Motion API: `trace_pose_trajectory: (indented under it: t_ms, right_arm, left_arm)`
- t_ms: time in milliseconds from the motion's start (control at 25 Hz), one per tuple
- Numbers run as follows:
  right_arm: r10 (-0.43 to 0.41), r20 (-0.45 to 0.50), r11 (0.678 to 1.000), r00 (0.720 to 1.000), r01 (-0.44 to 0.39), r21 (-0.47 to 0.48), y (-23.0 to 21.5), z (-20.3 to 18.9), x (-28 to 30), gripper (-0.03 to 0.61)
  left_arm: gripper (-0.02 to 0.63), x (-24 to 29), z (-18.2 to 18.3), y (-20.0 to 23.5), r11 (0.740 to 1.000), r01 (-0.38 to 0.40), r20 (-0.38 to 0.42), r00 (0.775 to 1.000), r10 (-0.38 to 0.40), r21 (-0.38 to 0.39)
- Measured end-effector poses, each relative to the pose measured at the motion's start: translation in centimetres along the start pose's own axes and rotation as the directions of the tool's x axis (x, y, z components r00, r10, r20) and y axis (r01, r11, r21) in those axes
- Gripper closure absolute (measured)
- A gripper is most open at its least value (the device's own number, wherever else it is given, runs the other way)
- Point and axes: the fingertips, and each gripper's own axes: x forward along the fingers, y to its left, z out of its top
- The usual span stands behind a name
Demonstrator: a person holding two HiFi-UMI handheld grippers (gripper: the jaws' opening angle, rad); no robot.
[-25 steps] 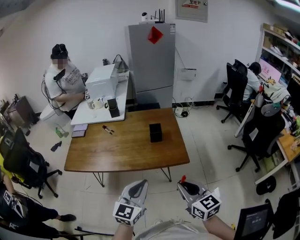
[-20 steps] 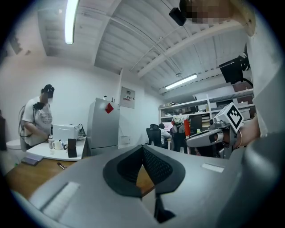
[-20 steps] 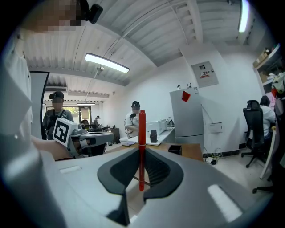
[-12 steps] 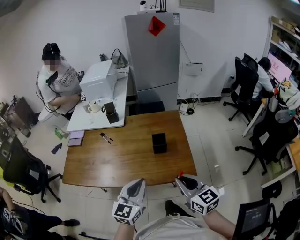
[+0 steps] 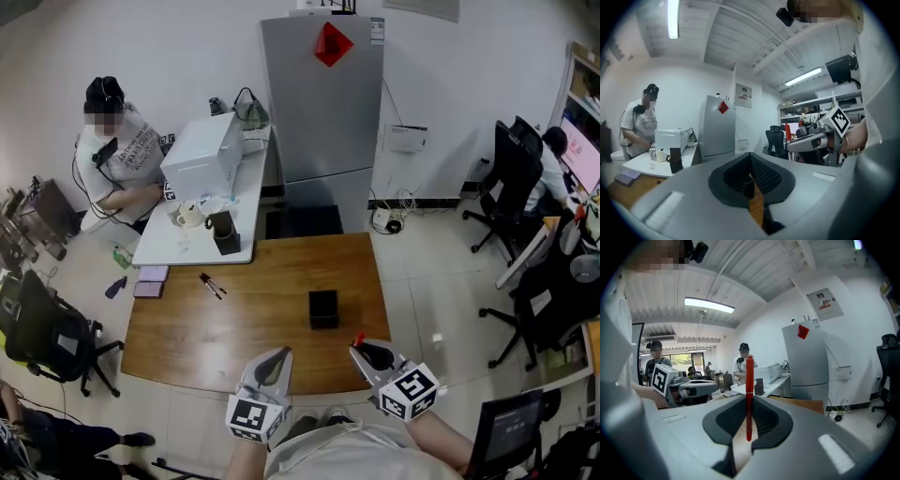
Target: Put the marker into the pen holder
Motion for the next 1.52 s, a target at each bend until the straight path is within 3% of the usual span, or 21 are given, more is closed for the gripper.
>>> trace_pose_trajectory:
  t_ms: [120,360,520,720,1040,1320,1360,1520]
  right_arm:
    - [-0.004,-0.02,0.999,1.0,0.003,-0.052,-0.4,-0.2,1.4,0.541]
    - [-0.014,-0.002,0.993,1.0,0.014,-0.118,-2.1,-0.1,5.8,0.541]
    - [-0.023,0.043,0.987,0.999,0.03,-0.156,-4.0,0.7,10.3,0.541]
    - [-0.066,0.047,0.989,0.997,0.072,-0.127,-6.8,-0.2,14.3,0.541]
    - [-0.127,-0.088,0.988,0.988,0.118,-0.097,-10.1,-5.4,16.7,0.54]
    - [-0.147,-0.123,0.987,0.982,0.138,-0.077,-11.0,-7.7,17.4,0.541]
    - [-0.148,-0.132,0.988,0.98,0.14,-0.069,-11.1,-8.1,17.5,0.536]
    - [-0.162,-0.169,0.987,0.972,0.157,-0.047,-11.5,-9.1,17.4,0.407]
  left_arm:
    - [0.598,1.5,-0.5,0.3,0.999,0.043,-0.012,0.999,-0.043,0.03]
    - [0.598,3.4,0.2,2.7,0.997,0.082,-0.006,0.997,-0.082,0.001]
    - [0.598,4.6,-0.4,3.7,0.993,0.104,-0.025,0.994,-0.103,0.063]
    - [0.598,6.0,-0.1,4.5,0.989,0.134,-0.026,0.991,-0.133,0.059]
    - [0.598,7.2,-0.7,6.4,0.993,0.117,-0.028,0.993,-0.116,0.009]
    - [0.598,7.5,-1.7,7.0,0.994,0.109,-0.058,0.992,-0.11,-0.019]
    - [0.598,7.5,-1.7,7.0,0.994,0.109,-0.059,0.992,-0.11,-0.021]
    - [0.598,7.6,-1.7,7.3,0.994,0.108,-0.056,0.993,-0.108,-0.02]
